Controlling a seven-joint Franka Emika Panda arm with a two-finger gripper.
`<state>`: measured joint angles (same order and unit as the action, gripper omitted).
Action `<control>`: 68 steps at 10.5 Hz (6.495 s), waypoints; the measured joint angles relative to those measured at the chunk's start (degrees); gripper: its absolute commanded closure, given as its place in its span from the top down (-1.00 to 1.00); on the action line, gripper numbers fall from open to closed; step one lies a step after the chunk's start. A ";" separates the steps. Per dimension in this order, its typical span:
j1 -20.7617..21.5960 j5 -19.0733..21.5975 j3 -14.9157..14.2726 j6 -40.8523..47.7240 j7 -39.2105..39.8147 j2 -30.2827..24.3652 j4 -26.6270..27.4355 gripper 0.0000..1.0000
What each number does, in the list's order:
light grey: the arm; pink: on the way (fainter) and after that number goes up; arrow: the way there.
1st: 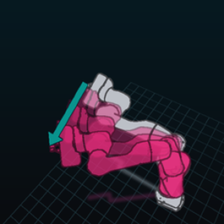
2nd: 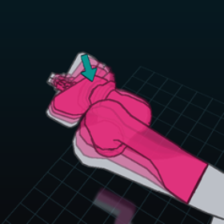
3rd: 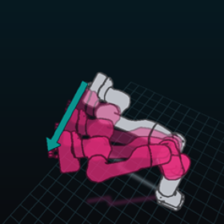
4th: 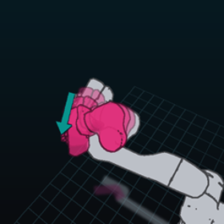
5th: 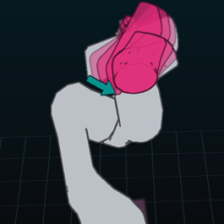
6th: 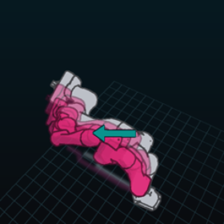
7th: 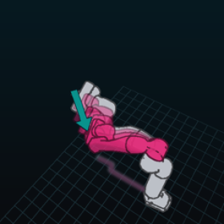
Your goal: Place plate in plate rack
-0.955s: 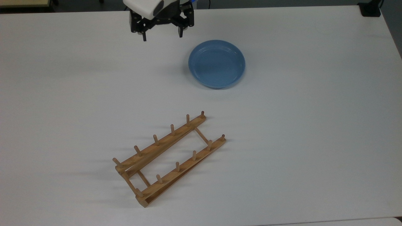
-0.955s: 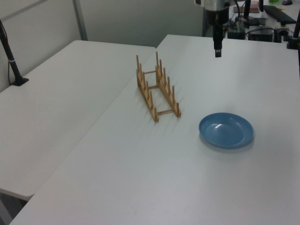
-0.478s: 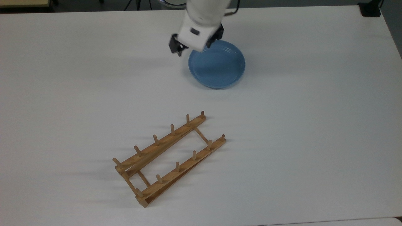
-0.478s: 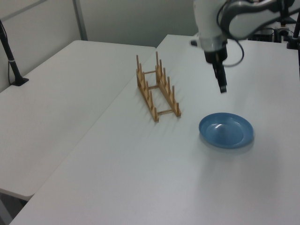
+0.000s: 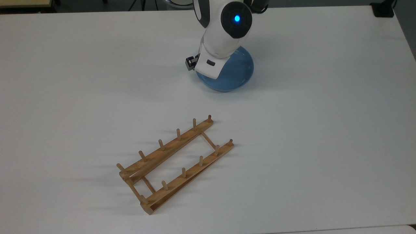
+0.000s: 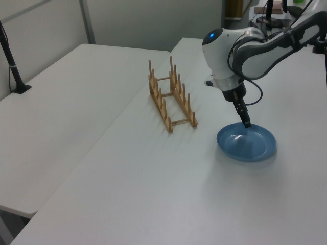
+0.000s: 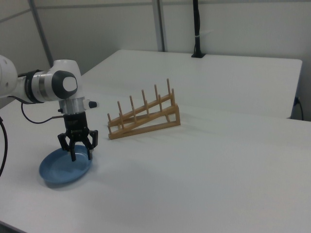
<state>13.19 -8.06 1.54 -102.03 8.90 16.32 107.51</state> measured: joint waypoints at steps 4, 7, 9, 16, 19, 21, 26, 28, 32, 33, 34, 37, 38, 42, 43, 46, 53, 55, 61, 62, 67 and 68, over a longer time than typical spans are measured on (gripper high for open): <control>-0.45 -0.06 -0.33 -0.30 0.01 0.71 -0.10 -0.19; -0.64 -0.06 -0.62 -3.26 0.00 2.68 -0.07 -0.23; -1.01 -0.24 -0.64 -3.97 -0.07 3.68 -0.09 -0.59; -2.14 -0.40 -0.72 -4.04 -0.35 3.41 -2.96 -1.00; -2.38 -0.40 -0.72 0.24 -0.55 2.24 -10.11 -1.00; -2.38 -0.40 -0.72 3.81 -1.17 -0.02 -17.54 -1.00; -2.82 -0.40 -0.83 5.04 -3.77 0.37 -20.36 -0.04; -2.83 -0.40 -0.83 5.05 -3.77 2.20 -15.42 0.20; -2.84 -0.40 -0.83 4.18 -3.77 5.23 -10.01 -0.02; -2.84 -0.40 -0.83 4.07 -3.77 5.96 -9.83 -0.09; -2.84 -0.40 -0.83 4.06 -3.76 6.45 -9.65 -0.12; -2.84 -0.40 -0.83 2.33 -3.75 7.52 -9.09 -0.13; -2.84 -0.40 -0.83 1.31 -3.75 7.88 -8.65 -0.17; -2.94 -0.53 -0.83 0.06 -3.75 9.07 -8.03 -1.00; -3.05 -0.57 -0.83 0.06 -3.74 8.81 -8.39 -1.00; -3.19 -0.57 -0.83 0.06 -3.73 8.21 -8.51 -1.00; -3.25 -0.58 -0.84 3.78 -3.75 1.47 -18.55 -0.96; -3.28 -0.58 -0.85 4.36 -3.75 0.49 -20.06 -0.66; -5.29 0.19 -0.94 2.16 -3.81 4.24 -12.98 0.53; -6.09 1.52 -0.95 0.66 -3.82 4.23 -12.18 0.53; -7.20 3.24 -0.95 -8.72 -5.08 3.23 -3.55 -0.01; -7.21 3.25 -0.95 -9.90 -5.15 2.83 -1.68 -0.24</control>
<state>5.98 -4.81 0.59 -111.93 3.75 19.15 105.83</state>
